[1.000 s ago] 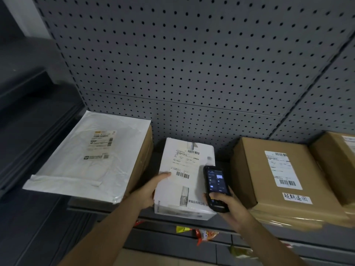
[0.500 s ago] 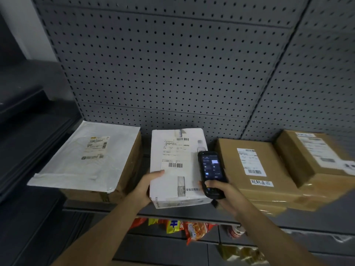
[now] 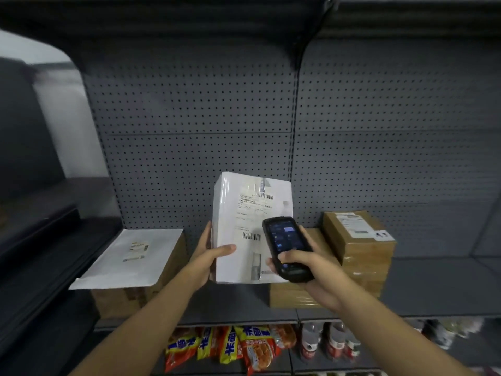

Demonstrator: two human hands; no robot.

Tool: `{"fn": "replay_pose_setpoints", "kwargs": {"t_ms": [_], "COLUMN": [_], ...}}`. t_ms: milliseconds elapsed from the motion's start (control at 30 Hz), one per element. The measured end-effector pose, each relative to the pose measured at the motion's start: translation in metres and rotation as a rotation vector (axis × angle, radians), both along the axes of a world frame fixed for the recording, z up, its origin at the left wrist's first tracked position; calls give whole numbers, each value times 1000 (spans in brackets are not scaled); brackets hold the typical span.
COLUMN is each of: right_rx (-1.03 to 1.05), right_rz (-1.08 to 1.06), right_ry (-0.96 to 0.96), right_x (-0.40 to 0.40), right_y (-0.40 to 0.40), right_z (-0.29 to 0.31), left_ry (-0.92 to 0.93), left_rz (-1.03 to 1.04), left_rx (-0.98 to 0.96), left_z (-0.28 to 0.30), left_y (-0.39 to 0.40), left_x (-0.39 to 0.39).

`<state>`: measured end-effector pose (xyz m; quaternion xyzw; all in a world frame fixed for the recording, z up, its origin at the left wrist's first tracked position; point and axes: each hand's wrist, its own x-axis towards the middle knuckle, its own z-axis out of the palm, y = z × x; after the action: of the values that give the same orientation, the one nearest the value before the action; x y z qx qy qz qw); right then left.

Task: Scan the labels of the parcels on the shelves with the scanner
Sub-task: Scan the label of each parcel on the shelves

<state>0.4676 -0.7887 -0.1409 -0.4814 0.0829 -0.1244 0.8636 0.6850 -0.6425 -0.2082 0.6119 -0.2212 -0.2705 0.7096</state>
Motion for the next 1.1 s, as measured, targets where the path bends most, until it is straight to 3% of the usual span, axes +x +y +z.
{"fn": "replay_pose_setpoints", "kwargs": {"t_ms": [233, 467, 1100], "right_rx": [84, 159, 165], "right_rz": [79, 24, -18], "right_ry": [-12, -7, -19], "right_x": [-74, -111, -114], "right_y": [34, 56, 97], "right_z": [46, 57, 71], "left_ry": [-107, -97, -71], "left_rz": [-7, -31, 15], "left_rx": [-92, -184, -191], "left_z": [41, 55, 52], "left_y": [3, 1, 11], "left_x": [-47, -64, -53]}}
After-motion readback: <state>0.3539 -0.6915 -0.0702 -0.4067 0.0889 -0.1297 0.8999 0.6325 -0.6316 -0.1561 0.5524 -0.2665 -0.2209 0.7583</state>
